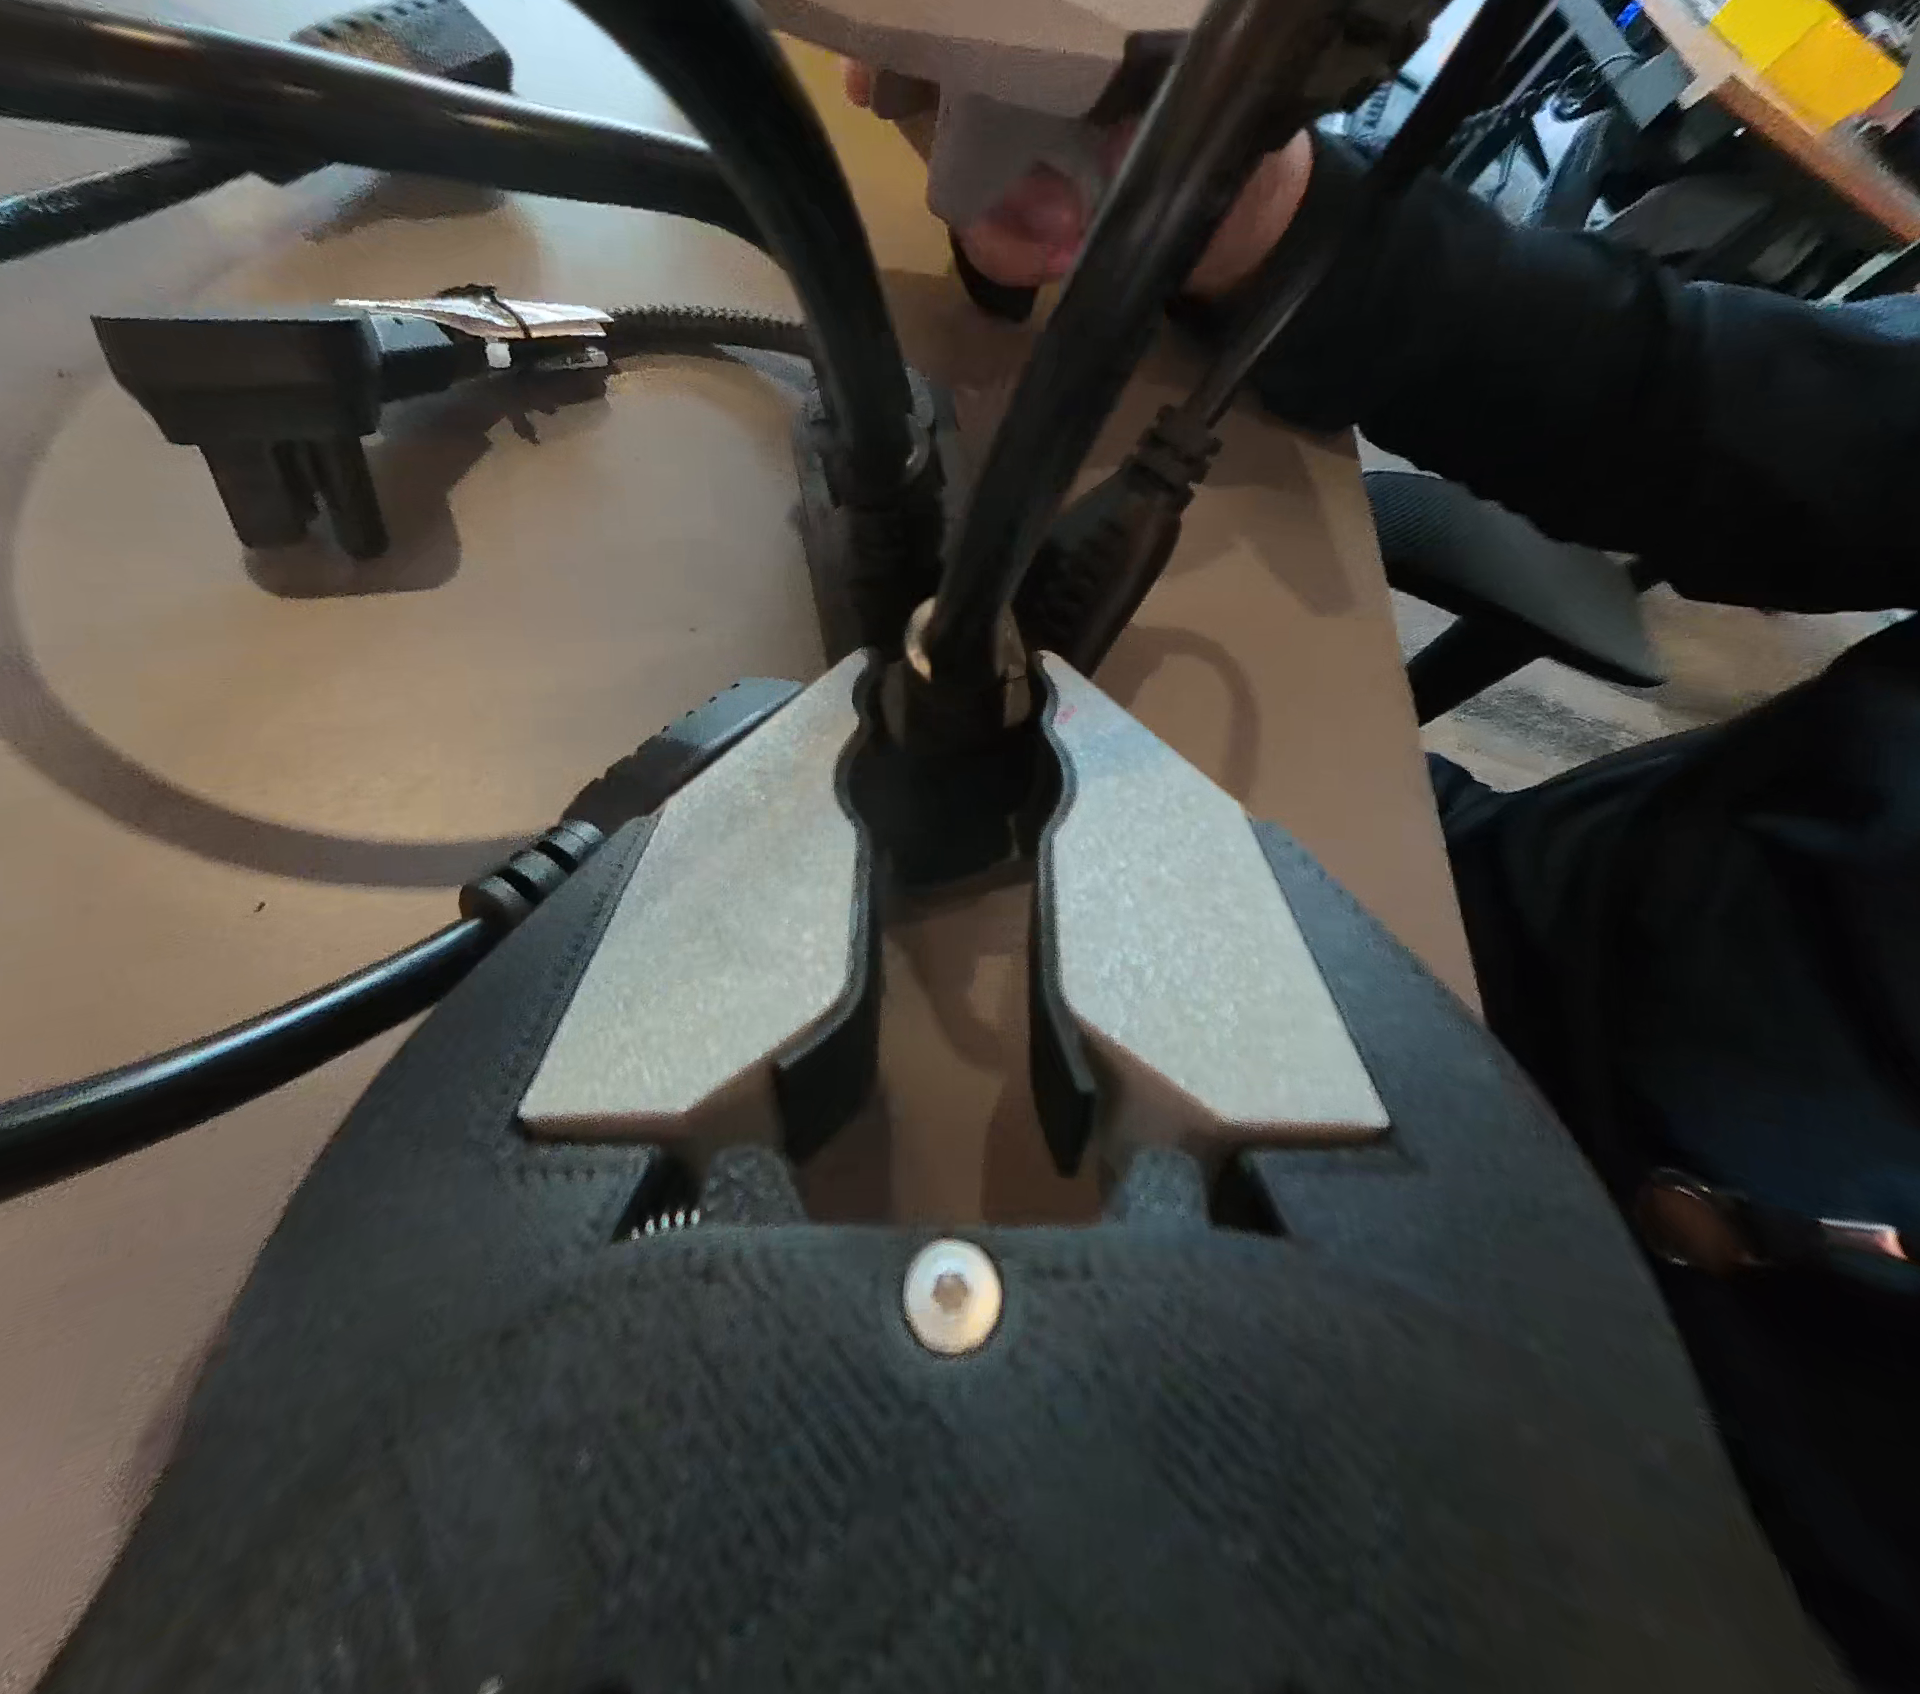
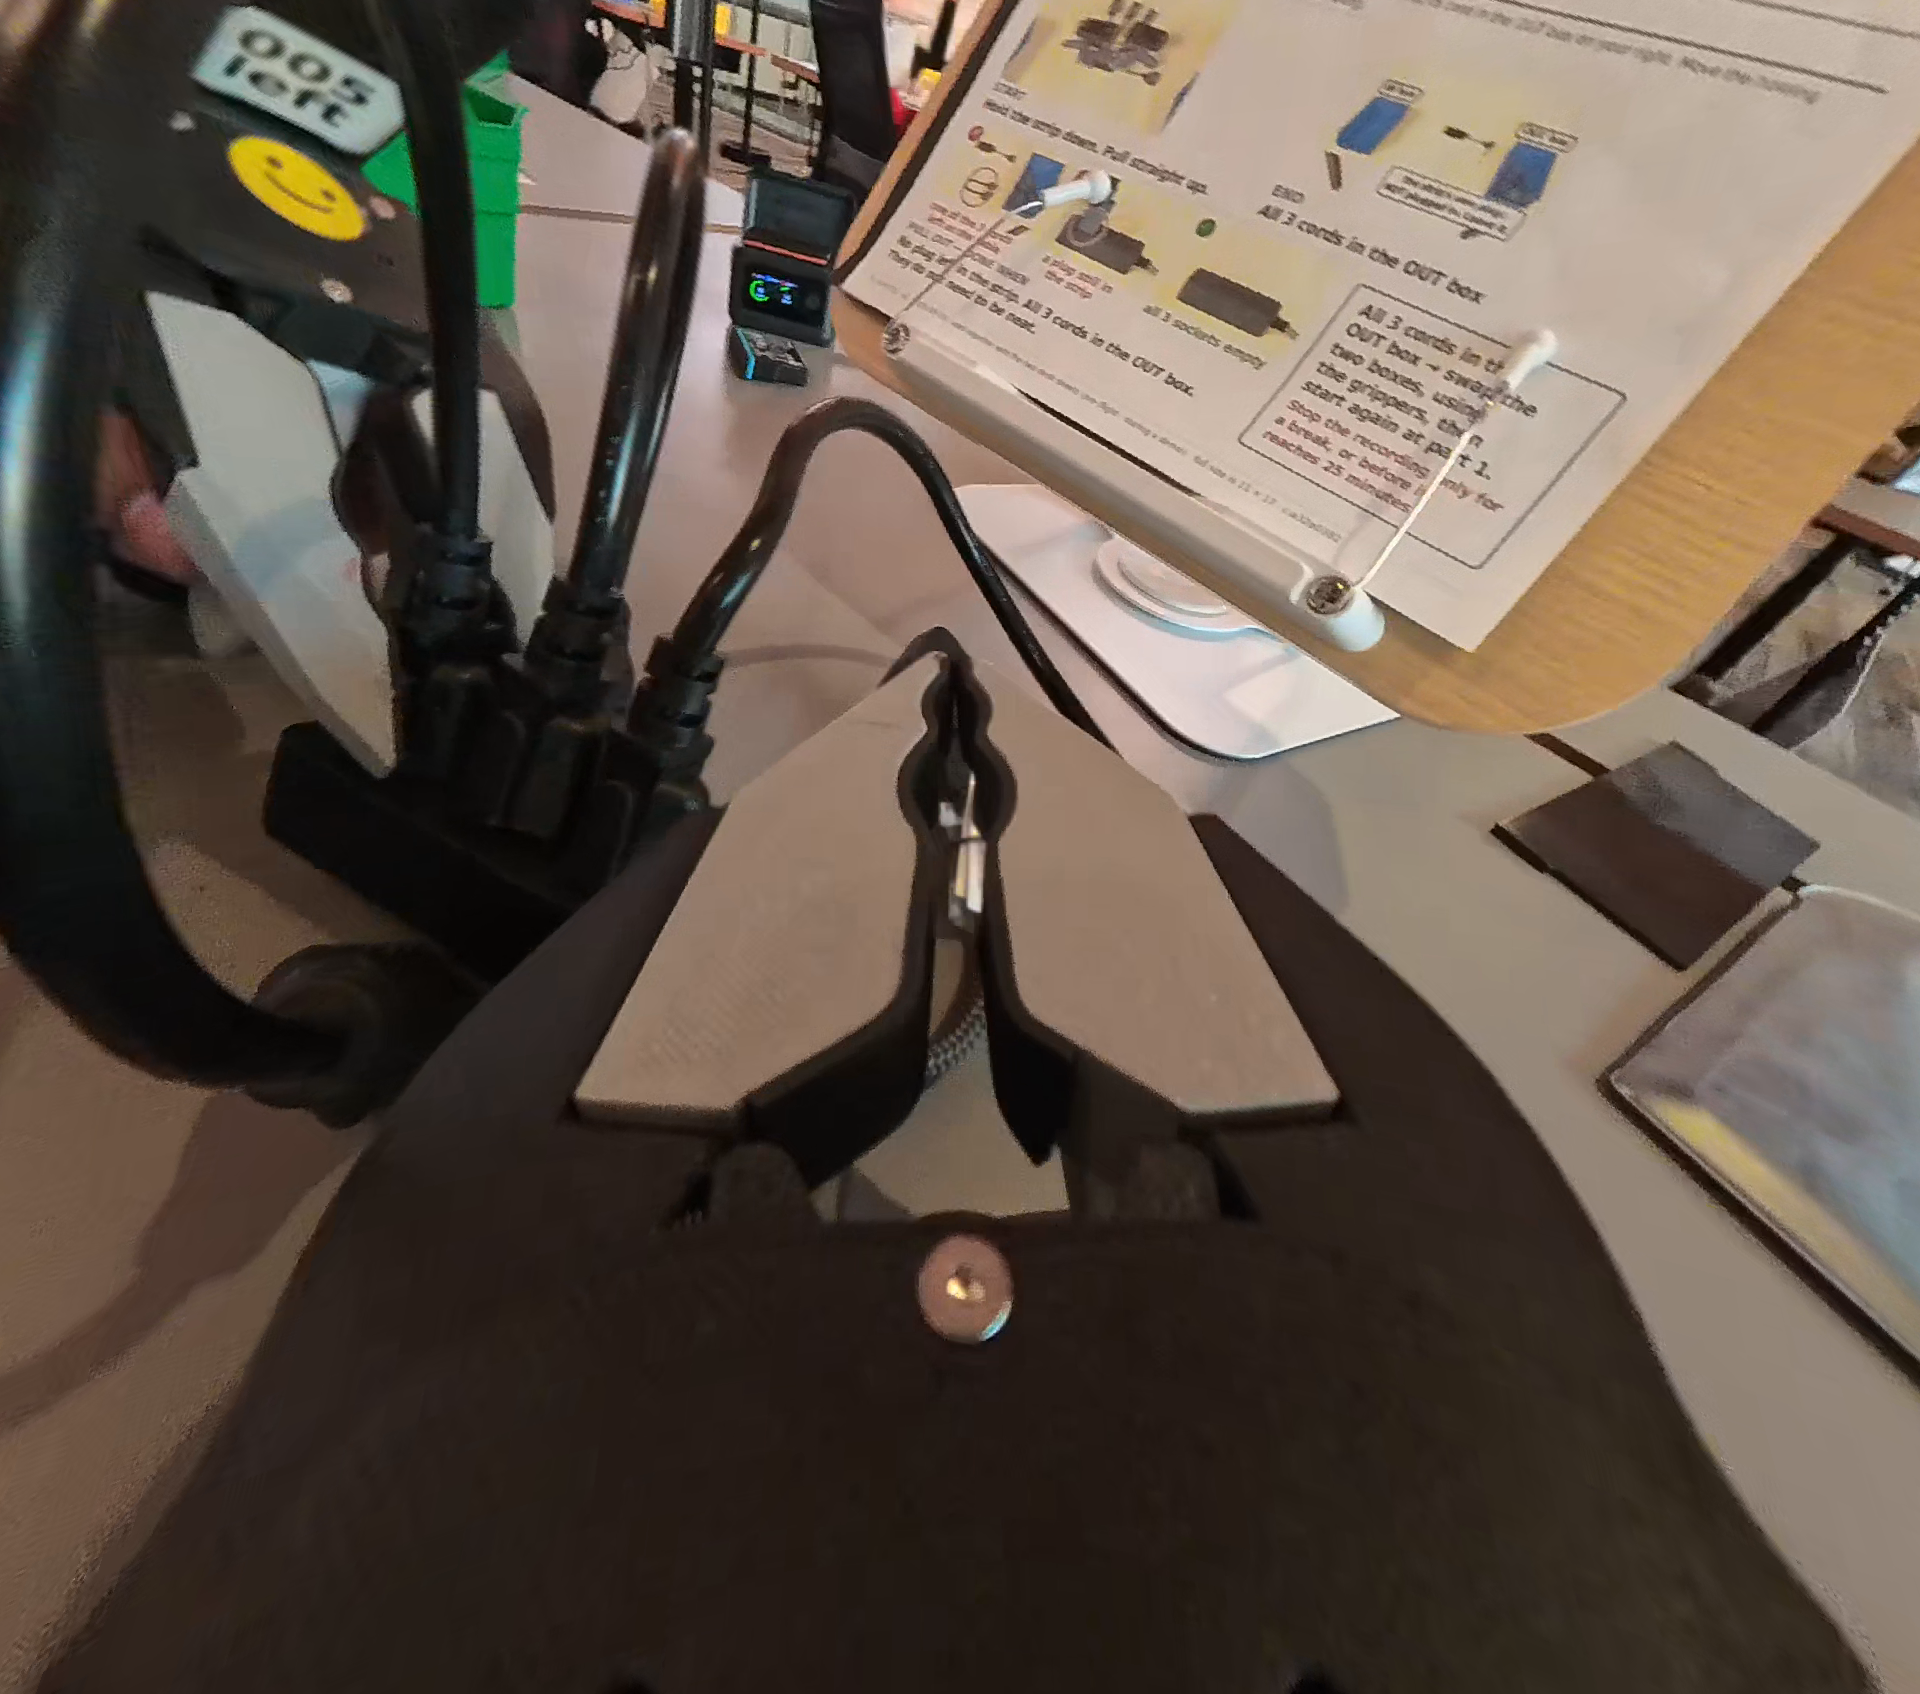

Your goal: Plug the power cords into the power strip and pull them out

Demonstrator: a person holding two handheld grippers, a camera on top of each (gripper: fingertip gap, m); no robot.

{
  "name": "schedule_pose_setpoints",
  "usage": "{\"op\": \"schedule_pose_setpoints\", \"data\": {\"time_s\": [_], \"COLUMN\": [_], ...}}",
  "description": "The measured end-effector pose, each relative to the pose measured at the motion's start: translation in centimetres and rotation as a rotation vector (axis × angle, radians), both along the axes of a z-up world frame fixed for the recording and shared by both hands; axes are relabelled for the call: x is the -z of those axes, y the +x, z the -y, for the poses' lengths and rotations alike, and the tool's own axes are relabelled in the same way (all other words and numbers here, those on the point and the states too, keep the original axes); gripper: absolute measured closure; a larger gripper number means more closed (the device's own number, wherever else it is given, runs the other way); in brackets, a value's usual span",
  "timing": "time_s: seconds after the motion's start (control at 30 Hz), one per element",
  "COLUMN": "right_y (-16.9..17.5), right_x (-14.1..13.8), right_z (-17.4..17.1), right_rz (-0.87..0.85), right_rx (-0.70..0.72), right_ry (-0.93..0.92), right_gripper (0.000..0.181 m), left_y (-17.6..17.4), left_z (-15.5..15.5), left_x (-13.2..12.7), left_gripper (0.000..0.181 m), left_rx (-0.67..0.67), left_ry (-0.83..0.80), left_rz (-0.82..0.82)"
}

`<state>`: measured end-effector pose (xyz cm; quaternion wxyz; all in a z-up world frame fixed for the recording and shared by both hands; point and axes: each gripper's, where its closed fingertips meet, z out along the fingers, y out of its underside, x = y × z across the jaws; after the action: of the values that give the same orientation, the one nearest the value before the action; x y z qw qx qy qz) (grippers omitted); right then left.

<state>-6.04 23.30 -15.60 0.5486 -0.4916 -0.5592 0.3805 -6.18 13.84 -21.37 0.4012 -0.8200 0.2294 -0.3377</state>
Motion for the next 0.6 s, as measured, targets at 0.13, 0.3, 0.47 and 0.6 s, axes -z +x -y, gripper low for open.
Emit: {"op": "schedule_pose_setpoints", "data": {"time_s": [0.13,0.3,0.47,0.6], "right_y": [0.4,1.0,1.3,1.0], "right_x": [0.0,0.5,1.6,3.0], "right_z": [-2.5,-5.6,-7.4,-7.7], "right_rz": [-0.006,0.032,0.072,0.13], "right_rx": [0.111,0.259,0.298,0.237], "right_ry": [-0.039,-0.05,-0.217,-0.414], "right_gripper": [0.181,0.181,0.18,0.155], "left_y": [-0.1,-0.3,-1.6,-2.1], "left_z": [-0.1,-0.3,-1.0,-1.3], "left_x": [0.0,0.0,-0.1,-0.1], "left_gripper": [0.156,0.154,0.153,0.153], "left_rx": [-0.003,-0.005,-0.076,-0.103], "left_ry": [0.061,0.131,0.133,0.12], "left_rz": [-0.102,-0.194,-0.208,-0.176]}}
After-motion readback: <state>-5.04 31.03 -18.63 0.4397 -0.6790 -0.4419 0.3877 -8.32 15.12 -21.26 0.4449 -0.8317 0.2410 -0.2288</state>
